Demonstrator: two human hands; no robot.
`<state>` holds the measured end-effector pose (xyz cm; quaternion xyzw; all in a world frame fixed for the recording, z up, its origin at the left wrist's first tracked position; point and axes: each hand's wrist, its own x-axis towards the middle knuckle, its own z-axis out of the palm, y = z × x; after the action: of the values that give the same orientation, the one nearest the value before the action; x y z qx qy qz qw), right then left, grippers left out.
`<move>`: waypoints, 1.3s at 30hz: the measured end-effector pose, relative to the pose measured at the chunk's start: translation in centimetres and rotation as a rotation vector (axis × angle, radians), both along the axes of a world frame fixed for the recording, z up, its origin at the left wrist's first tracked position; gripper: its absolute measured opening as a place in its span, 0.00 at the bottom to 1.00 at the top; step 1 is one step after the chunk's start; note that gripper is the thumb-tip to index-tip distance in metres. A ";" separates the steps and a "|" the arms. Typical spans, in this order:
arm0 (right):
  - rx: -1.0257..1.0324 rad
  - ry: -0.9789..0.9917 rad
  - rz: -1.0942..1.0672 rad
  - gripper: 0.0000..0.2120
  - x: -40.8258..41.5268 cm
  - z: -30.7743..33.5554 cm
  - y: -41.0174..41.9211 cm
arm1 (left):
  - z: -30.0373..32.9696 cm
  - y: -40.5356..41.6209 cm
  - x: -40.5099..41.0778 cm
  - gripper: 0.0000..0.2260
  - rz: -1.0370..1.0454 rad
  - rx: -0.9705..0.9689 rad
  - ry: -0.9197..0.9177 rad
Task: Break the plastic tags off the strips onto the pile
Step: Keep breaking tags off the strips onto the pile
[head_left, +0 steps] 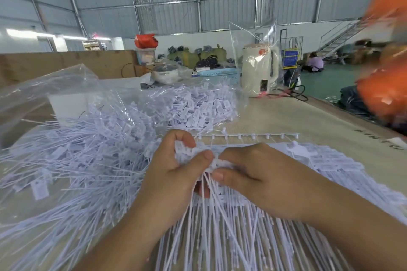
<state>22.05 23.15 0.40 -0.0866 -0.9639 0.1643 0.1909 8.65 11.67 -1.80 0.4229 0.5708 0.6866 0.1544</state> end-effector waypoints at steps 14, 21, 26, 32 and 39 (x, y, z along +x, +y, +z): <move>0.191 -0.010 -0.090 0.21 0.4 0.4 0.1 | 0.0 -0.4 -0.6 0.12 0.063 -0.007 -0.017; 0.200 0.116 -0.294 0.26 -0.6 -0.5 -1.8 | 0.4 0.4 0.5 0.08 0.052 0.125 -0.278; 0.168 0.225 -0.405 0.24 -1.1 -0.6 -1.2 | 0.0 -0.1 0.5 0.09 0.220 0.124 -0.163; 0.011 0.284 -0.332 0.25 0.3 0.0 1.0 | 0.2 -0.2 0.7 0.09 0.226 0.131 -0.115; 0.013 0.168 -0.069 0.23 -0.7 -0.9 -0.9 | 0.2 -0.2 1.1 0.07 0.064 0.062 -0.032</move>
<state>21.34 22.27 -0.47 -0.1043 -0.9420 0.1582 0.2770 9.79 11.48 -1.65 0.3980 0.5599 0.7153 0.1279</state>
